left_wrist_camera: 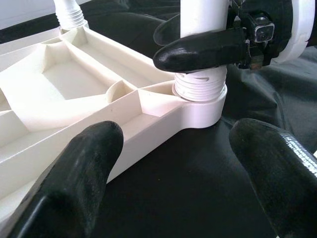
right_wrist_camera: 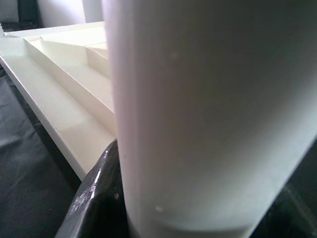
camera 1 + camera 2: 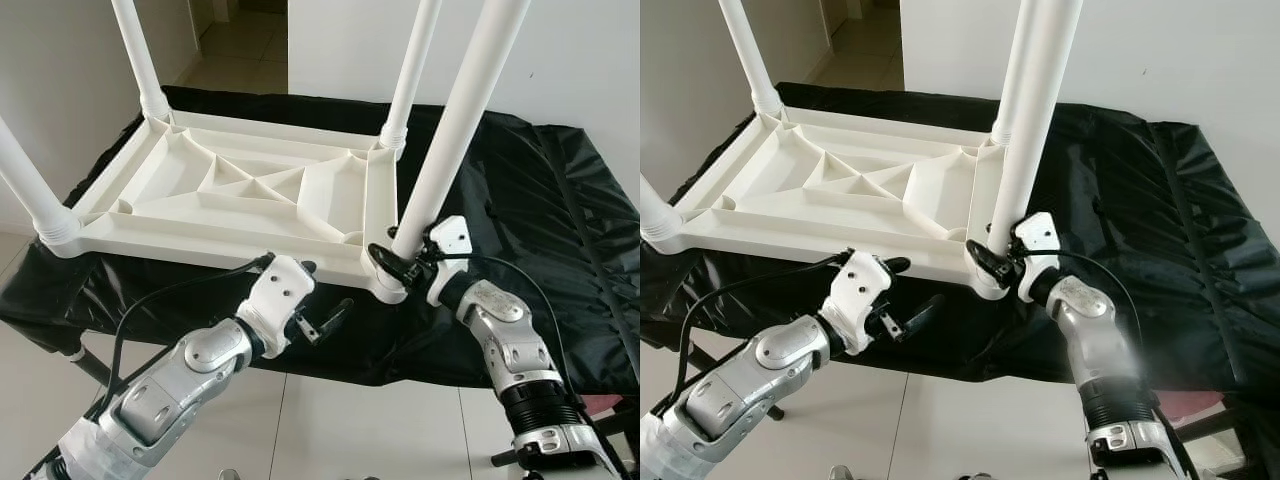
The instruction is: Building children table
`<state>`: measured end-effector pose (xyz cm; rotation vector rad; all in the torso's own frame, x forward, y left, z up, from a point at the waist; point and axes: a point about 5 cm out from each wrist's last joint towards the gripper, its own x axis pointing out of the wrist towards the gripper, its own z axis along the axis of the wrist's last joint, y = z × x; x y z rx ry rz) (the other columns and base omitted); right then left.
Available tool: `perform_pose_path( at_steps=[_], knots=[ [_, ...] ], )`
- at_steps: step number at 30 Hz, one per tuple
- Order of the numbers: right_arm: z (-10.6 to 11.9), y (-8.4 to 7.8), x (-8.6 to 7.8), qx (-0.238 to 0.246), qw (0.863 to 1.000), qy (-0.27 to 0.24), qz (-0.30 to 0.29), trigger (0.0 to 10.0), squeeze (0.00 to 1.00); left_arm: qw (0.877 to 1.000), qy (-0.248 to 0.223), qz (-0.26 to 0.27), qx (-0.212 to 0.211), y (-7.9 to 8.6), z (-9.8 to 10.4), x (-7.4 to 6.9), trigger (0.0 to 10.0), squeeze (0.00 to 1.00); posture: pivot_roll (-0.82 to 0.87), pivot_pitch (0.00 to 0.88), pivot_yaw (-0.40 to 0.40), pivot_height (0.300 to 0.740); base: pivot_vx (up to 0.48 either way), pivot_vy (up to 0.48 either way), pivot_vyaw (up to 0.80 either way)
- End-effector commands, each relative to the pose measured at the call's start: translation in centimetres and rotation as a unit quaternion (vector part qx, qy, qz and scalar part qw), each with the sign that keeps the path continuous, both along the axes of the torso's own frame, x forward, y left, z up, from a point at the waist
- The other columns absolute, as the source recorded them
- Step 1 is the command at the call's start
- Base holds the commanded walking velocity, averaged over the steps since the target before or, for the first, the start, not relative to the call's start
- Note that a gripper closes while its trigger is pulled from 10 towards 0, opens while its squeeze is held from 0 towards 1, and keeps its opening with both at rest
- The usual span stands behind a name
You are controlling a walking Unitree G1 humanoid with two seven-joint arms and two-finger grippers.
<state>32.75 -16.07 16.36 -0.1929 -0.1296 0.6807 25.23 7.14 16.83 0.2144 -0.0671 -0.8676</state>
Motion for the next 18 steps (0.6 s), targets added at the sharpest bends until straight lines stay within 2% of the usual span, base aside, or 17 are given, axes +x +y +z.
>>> perform_pose_path(
  at_steps=[1, 2, 5, 6, 10, 18],
  knots=[
    [-0.58, -0.18, -0.02, -0.007, 1.0, 0.008, 0.001, 0.0, 0.0, 0.994, 0.017, -0.108, 0.018, -0.76, -0.25, -1.16, 10.0, 0.0, 0.02, 0.106, -0.003, 0.74, 0.0, 0.0, 0.0],
    [-0.72, -0.26, -0.06, -0.003, 1.0, 0.011, -0.001, 4.6, 0.0, 0.994, 0.017, -0.109, 0.018, -0.8, -0.25, -1.16, 10.0, 0.0, 0.01, 0.104, -0.002, 0.74, 0.0, 0.0, 0.0],
    [-0.84, -0.32, -0.08, 0.002, 1.0, 0.014, -0.002, 4.6, 0.0, 0.994, 0.017, -0.11, 0.018, -0.82, -0.26, -1.18, 10.0, 0.0, 0.01, 0.104, -0.002, 0.74, 0.0, 0.0, 0.0],
    [-0.72, -0.35, -0.08, 0.028, 0.999, 0.022, -0.016, 10.0, 0.0, 0.993, 0.017, -0.111, 0.018, -0.86, -0.27, -1.21, 10.0, 0.0, 0.01, 0.101, -0.004, 0.74, 0.0, 0.0, 0.0],
    [-0.54, -0.16, -0.25, 0.057, 0.997, 0.03, -0.042, 10.0, 0.0, 0.993, 0.018, -0.113, 0.018, -0.95, -0.34, -1.27, 10.0, 0.0, 0.01, 0.099, -0.006, 0.74, 0.0, 0.0, 0.0],
    [-0.19, 0.38, -0.52, 0.072, 0.99, 0.04, -0.111, 10.0, 0.0, 0.993, 0.021, -0.117, 0.018, -1.07, -0.51, -1.47, 10.0, 0.0, 0.01, 0.096, -0.009, 0.74, 0.0, 0.0, 0.0]
  ],
)
